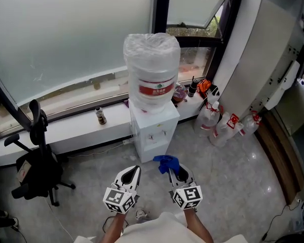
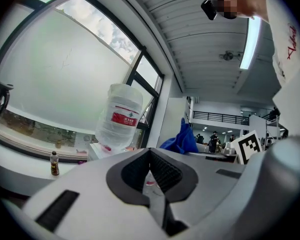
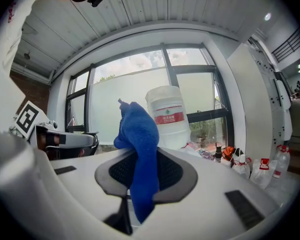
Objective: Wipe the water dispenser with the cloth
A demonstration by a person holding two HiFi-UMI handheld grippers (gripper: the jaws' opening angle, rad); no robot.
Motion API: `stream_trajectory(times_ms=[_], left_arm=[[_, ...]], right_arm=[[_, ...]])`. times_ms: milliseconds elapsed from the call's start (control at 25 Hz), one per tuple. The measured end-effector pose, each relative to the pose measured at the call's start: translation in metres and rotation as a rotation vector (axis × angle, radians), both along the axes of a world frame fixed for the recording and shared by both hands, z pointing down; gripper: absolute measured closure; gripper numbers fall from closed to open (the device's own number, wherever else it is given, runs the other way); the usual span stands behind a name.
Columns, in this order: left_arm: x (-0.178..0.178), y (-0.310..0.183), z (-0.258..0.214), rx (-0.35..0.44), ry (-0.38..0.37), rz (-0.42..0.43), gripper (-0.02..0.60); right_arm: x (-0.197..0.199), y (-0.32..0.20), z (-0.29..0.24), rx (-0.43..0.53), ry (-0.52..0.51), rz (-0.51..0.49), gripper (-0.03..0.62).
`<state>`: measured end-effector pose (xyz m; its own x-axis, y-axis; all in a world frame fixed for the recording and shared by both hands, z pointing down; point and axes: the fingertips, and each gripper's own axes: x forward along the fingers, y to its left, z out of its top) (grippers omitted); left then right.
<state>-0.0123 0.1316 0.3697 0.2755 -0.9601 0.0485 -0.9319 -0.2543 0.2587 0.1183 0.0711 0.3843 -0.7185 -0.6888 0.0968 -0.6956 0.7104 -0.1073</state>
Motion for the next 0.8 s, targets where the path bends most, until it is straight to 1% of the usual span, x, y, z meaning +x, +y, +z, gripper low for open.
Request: stream_trajectory(times_ms=[80,240,480,800], left_arm=[[0.014,0.004,-0.003,-0.001,0.008,-0.020,0.572],[0.041,0.007,-0.012,0.012,-0.014,-0.043,0.571],[0.085,0.020,-0.008,0.004,-0.033,-0.052,0.572],[0.115,0.023,-0.008,0.011,-0.037,-0.058,0.571]], right_arm=[[0.014,0.005,-0.003,0.004,0.001,-0.017,0.502],[0.038,0.009,-0.010,0.026,-0.007,-0.049,0.503],[0.069,0.025,-0.010,0.027,-0.023,-0.082,0.503],[0.095,0.030,-0.012,0.033,-0.033,-0.090,0.503]])
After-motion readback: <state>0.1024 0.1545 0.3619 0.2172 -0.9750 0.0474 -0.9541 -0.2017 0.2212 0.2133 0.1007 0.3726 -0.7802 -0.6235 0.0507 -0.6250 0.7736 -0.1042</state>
